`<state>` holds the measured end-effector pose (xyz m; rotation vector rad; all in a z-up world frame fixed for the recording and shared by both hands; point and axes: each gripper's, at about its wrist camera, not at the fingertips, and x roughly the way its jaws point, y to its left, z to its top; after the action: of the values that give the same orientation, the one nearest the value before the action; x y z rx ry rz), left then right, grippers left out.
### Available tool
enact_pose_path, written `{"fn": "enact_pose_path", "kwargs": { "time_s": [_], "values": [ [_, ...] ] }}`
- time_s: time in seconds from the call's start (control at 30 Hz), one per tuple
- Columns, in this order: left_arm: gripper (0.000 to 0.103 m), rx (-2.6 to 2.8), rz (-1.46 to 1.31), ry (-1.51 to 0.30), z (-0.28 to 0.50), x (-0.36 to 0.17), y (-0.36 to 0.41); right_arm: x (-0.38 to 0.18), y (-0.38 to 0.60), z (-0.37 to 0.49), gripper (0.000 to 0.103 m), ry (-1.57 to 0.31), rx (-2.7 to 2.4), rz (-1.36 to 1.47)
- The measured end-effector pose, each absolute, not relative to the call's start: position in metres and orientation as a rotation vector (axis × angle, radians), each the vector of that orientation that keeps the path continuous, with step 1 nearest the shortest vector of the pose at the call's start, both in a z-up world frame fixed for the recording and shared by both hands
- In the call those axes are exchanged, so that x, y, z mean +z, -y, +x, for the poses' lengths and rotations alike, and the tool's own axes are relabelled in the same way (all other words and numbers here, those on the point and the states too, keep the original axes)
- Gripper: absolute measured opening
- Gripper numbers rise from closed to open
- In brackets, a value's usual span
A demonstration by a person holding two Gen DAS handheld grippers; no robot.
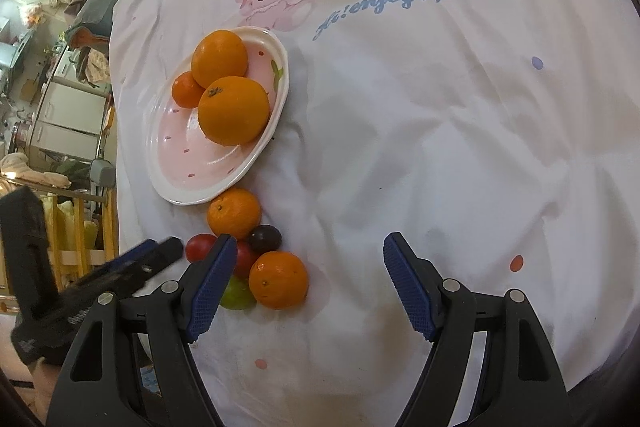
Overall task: Organize fruits
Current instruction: 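Withdraw both tools from the plate and move the left tool toward the red tomatoes, then grasp a red plum tomato with the left tool while the right tool grasps a tangerine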
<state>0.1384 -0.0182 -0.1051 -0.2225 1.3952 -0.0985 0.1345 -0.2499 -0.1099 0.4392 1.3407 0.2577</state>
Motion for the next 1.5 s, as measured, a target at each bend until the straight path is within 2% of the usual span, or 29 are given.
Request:
{"fn": "enact_pose_path", "kwargs": {
  "time_s": [0.17,0.2,0.27,0.33,0.63,1.0,1.33,1.5],
  "values": [
    [0.062,-0.093,-0.163,-1.442,0.139,-0.121,0.029,-0.111,0.254,0.135,0.078,-1.342,0.250,0.449],
    [0.053,-0.088,-0.158,-1.439,0.140,-0.122,0.029,-0.112,0.254,0.136,0.078,-1.345,0.249,0.451],
    [0.046,-0.103,-0.173,-1.437,0.139,-0.122,0.027,-0.112,0.253,0.137,0.078,-1.348,0.247,0.450],
    [0.032,-0.134,-0.194,-1.432,0.138,-0.121,0.027,-0.112,0.252,0.137,0.078,-1.349,0.249,0.443],
    [0.031,-0.148,-0.223,-1.406,0.132,-0.102,0.015,-0.119,0.244,0.134,0.078,-1.383,0.257,0.389],
    [0.031,-0.133,-0.258,-1.335,0.122,-0.080,-0.014,-0.125,0.191,0.124,0.076,-1.413,0.402,0.185],
    [0.031,-0.111,-0.274,-1.326,0.123,-0.080,-0.026,-0.134,0.168,0.124,0.046,-1.428,0.414,0.036],
    [0.031,-0.106,-0.266,-1.323,0.125,-0.081,-0.025,-0.129,0.172,0.120,0.046,-1.417,0.418,0.035]
  ]
}}
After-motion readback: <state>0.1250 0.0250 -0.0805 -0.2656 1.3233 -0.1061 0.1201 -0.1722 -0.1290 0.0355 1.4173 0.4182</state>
